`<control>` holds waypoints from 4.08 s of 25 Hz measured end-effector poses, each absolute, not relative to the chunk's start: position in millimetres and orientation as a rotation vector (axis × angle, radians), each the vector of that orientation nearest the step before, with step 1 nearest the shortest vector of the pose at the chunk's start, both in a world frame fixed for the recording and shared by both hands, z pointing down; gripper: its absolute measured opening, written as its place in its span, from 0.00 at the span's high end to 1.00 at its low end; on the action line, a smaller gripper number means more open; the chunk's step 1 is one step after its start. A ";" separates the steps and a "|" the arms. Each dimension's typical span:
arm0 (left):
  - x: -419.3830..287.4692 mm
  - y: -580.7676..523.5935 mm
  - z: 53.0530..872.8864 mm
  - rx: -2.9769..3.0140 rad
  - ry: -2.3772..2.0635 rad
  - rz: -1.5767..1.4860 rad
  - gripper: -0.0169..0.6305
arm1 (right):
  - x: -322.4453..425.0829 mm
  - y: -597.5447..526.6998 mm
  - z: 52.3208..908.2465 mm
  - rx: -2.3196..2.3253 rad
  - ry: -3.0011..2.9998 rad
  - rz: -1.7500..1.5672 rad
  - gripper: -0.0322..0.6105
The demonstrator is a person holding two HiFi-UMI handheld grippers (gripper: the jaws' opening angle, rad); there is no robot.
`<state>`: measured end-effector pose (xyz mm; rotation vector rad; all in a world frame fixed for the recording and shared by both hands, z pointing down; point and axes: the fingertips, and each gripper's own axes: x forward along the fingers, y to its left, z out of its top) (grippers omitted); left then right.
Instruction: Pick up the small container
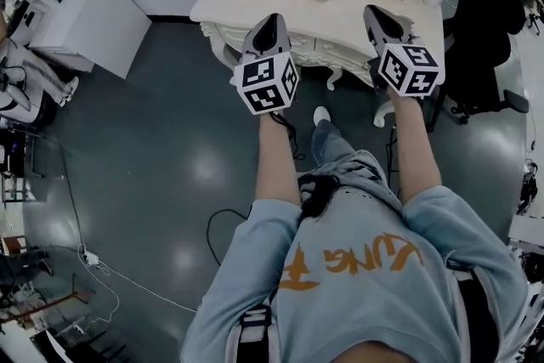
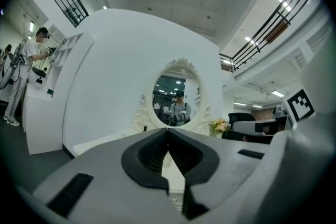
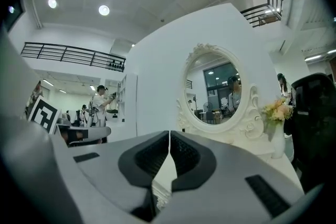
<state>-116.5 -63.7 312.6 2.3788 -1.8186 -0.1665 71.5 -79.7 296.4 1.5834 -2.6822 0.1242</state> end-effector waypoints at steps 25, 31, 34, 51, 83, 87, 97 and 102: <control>-81.1 -281.2 458.7 2.132 -1.653 0.233 0.94 | 99.5 -308.3 435.1 1.511 -2.551 0.472 0.90; -63.0 -341.8 459.7 2.140 -1.660 0.263 0.94 | 108.7 -362.5 445.1 1.423 -2.594 0.446 0.90; -52.4 -364.6 457.0 2.161 -1.659 0.266 0.94 | 103.7 -391.6 442.8 1.389 -2.628 0.437 0.90; -53.8 -410.0 475.1 2.202 -1.539 0.323 0.94 | 81.8 -434.6 450.9 1.414 -2.626 0.456 0.90; -66.6 -368.6 511.4 2.041 -1.632 0.366 0.94 | 23.4 -389.8 545.3 0.881 -2.499 0.337 0.46; -72.5 -363.6 511.0 2.030 -1.649 0.368 0.94 | 17.7 -393.9 548.1 0.901 -2.490 0.324 0.46; -80.9 -363.4 502.4 2.006 -1.714 0.345 0.94 | 15.2 -403.6 561.5 0.884 -2.477 0.391 0.45; -91.9 -364.7 488.7 2.013 -1.740 0.325 0.94 | 2.1 -407.5 559.8 0.882 -2.472 0.405 0.45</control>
